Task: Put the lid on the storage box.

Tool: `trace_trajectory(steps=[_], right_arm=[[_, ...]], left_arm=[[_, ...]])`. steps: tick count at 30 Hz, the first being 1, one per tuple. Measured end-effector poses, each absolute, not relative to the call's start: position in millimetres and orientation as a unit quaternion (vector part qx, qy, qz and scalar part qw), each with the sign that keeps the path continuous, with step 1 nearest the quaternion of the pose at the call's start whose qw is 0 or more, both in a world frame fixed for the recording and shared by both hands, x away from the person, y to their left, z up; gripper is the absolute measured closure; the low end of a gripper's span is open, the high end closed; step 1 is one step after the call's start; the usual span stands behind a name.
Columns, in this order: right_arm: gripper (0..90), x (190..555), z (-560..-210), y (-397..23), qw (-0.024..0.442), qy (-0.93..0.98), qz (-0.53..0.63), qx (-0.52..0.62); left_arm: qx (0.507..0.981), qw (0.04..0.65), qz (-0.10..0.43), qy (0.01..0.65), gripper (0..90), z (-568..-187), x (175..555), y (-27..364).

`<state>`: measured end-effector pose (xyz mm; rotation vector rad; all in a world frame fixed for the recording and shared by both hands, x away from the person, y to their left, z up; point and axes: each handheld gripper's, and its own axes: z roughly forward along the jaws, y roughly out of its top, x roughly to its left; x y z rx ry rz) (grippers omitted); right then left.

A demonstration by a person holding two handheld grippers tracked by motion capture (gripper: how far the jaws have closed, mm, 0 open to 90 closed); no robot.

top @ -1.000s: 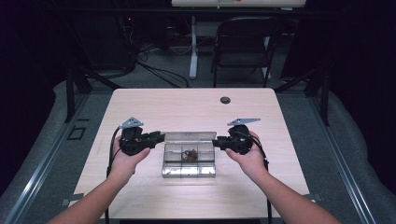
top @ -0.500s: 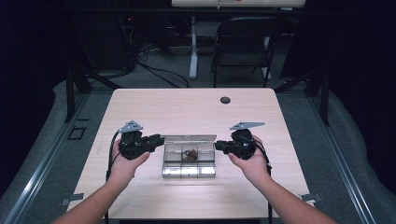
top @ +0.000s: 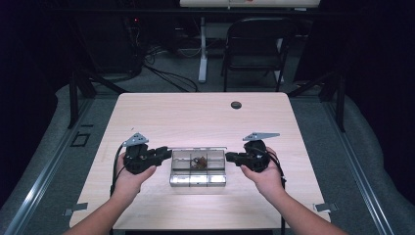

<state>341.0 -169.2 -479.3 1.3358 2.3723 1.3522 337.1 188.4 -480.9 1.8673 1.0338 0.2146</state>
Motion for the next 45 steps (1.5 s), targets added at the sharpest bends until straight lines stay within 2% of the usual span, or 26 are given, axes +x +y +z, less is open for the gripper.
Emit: trace_trajectory(steps=[36,45], right_arm=[[85.9,314.4,-504.1,-164.3,0.060,0.784,0.449,0.425],[85.4,308.2,-509.7,-163.8,0.076,0.790,0.443,0.417]], left_arm=[[0.772,0.469,0.083,0.421,71.1,-513.5,306.2,190.5],[0.770,0.472,0.083,0.421,71.9,-519.6,298.9,191.8]])
